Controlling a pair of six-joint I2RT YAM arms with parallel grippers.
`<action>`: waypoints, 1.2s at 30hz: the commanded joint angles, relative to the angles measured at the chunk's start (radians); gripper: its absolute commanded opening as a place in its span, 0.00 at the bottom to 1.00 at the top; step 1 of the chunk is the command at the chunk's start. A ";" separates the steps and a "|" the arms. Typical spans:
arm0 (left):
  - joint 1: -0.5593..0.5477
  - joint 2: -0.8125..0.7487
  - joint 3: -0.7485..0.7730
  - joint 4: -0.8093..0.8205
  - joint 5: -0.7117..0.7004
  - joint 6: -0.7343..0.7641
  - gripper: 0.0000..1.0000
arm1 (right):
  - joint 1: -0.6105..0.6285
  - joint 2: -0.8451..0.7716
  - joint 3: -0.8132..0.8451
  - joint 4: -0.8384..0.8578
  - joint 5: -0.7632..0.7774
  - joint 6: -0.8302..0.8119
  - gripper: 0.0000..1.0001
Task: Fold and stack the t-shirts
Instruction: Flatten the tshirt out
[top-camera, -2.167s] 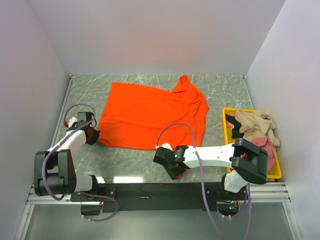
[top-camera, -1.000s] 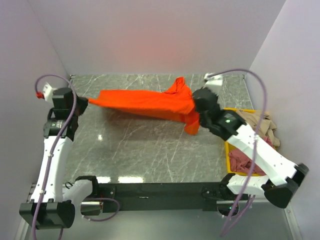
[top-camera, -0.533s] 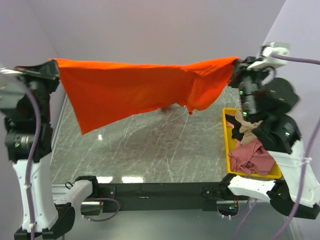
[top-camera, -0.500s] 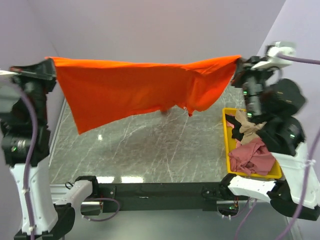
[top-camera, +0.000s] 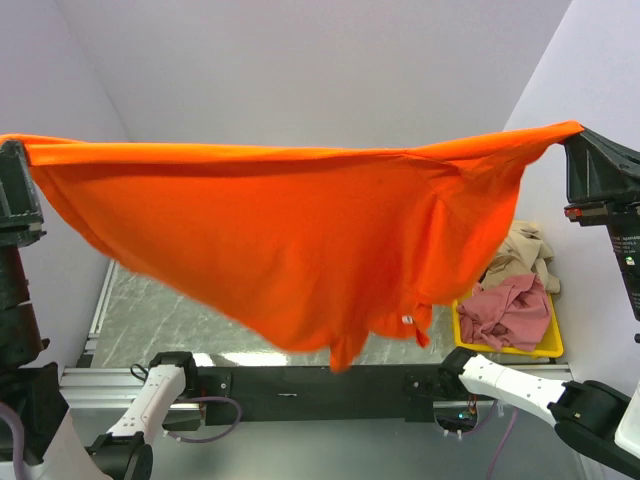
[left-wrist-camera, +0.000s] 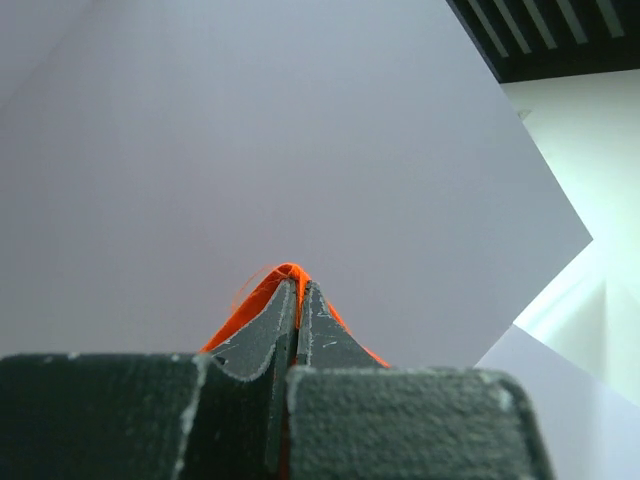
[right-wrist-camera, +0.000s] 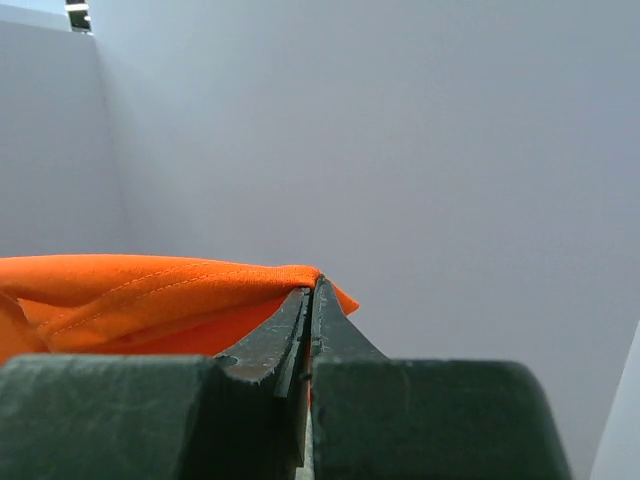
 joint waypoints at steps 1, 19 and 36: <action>0.003 0.043 -0.026 0.020 -0.011 0.034 0.01 | -0.004 0.023 -0.023 0.047 0.008 -0.066 0.00; 0.005 0.635 -0.767 0.546 -0.131 0.052 0.01 | -0.312 0.621 -0.496 0.352 -0.099 0.024 0.00; 0.047 1.457 -0.124 0.485 -0.030 0.123 0.01 | -0.384 1.300 0.075 0.269 -0.062 0.082 0.00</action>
